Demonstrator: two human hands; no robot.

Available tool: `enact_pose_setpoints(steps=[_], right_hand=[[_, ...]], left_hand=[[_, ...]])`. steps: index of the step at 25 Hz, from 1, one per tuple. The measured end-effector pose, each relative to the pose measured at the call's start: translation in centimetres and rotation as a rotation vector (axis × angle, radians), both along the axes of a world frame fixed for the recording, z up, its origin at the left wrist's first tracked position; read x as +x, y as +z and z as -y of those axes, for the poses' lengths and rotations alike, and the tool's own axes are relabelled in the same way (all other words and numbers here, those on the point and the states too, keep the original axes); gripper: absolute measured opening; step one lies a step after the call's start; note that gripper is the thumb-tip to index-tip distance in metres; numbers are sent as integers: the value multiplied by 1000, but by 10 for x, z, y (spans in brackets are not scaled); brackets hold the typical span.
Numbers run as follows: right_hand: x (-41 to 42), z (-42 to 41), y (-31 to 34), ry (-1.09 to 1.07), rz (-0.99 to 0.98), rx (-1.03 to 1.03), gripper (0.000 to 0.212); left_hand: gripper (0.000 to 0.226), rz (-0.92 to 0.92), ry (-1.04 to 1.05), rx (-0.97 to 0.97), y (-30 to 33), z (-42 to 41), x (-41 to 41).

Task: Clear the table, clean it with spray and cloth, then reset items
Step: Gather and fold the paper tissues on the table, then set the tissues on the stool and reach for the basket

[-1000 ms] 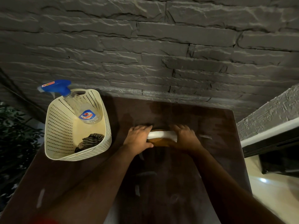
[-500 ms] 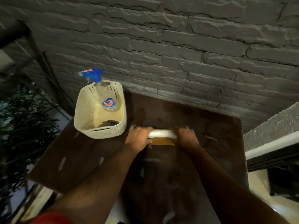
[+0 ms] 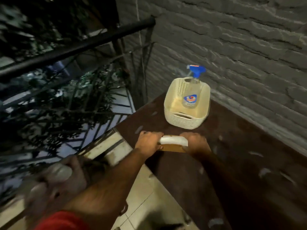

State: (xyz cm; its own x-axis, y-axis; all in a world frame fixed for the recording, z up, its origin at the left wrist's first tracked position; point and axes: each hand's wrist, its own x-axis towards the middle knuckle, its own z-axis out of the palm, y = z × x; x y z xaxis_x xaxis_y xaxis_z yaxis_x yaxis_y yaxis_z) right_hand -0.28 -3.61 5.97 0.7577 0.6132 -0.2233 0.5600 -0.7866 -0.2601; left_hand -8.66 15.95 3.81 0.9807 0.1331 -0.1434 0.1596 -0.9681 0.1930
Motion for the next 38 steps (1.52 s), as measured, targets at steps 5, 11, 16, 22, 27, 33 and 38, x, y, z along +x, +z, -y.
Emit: enact_pose_setpoints(steps=[5, 11, 16, 22, 27, 33, 38], right_hand=[[-93, -144, -20, 216, -53, 46, 49], [-229, -294, -68, 458, -146, 76, 52], [-318, -369, -134, 595, -206, 5, 50], [-361, -414, -187, 678, -152, -61, 52], [-371, -434, -242, 683, -161, -137, 53], [-373, -432, -265, 687, -172, -94, 56], [-366, -427, -220, 667, -176, -142, 78]], left_hand=[[47, -52, 262, -20, -12, -120, -140], [45, -145, 555, -33, -40, -229, -307], [45, -217, 752, -65, -98, -277, -409], [46, -214, 907, -130, -169, -298, -453], [49, -191, 972, -139, -216, -306, -463], [56, -174, 1001, -170, -238, -301, -470], [75, -133, 942, -198, -195, -299, -461]])
